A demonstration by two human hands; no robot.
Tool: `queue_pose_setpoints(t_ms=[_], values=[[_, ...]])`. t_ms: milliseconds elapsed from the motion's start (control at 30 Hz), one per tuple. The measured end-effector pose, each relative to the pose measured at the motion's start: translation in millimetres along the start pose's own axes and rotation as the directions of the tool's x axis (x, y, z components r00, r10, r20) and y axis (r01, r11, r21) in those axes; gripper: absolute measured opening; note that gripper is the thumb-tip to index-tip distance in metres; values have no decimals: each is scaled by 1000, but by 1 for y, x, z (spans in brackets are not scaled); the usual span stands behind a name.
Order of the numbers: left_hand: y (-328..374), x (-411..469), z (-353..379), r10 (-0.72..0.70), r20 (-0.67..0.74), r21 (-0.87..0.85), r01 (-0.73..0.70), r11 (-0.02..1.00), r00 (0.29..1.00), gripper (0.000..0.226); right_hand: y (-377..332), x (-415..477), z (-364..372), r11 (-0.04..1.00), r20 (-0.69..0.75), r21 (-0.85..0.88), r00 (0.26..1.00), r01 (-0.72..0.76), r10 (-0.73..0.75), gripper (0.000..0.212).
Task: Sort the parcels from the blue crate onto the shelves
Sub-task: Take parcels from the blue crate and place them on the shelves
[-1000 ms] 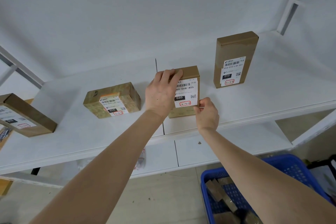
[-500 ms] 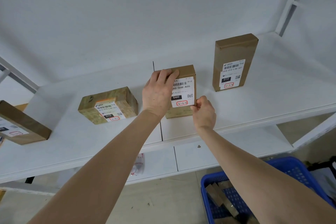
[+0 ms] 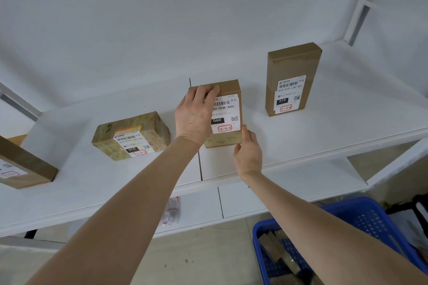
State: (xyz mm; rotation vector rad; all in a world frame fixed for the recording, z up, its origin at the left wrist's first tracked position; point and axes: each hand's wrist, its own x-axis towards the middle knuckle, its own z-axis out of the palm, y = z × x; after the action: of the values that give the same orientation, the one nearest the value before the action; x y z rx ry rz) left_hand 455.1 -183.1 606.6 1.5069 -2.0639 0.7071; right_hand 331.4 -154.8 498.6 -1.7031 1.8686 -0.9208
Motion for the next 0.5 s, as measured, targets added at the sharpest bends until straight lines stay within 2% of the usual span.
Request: queue_pose_setpoints(t_ms=[133, 500], values=[[-2, 5, 3, -11, 4, 16, 11, 1000, 1000, 57, 0, 9, -1, 999, 31, -41, 999, 31, -30, 58], [-7, 23, 7, -24, 84, 29, 22, 999, 996, 70, -6, 31, 4, 996, 67, -77, 997, 36, -31, 64]])
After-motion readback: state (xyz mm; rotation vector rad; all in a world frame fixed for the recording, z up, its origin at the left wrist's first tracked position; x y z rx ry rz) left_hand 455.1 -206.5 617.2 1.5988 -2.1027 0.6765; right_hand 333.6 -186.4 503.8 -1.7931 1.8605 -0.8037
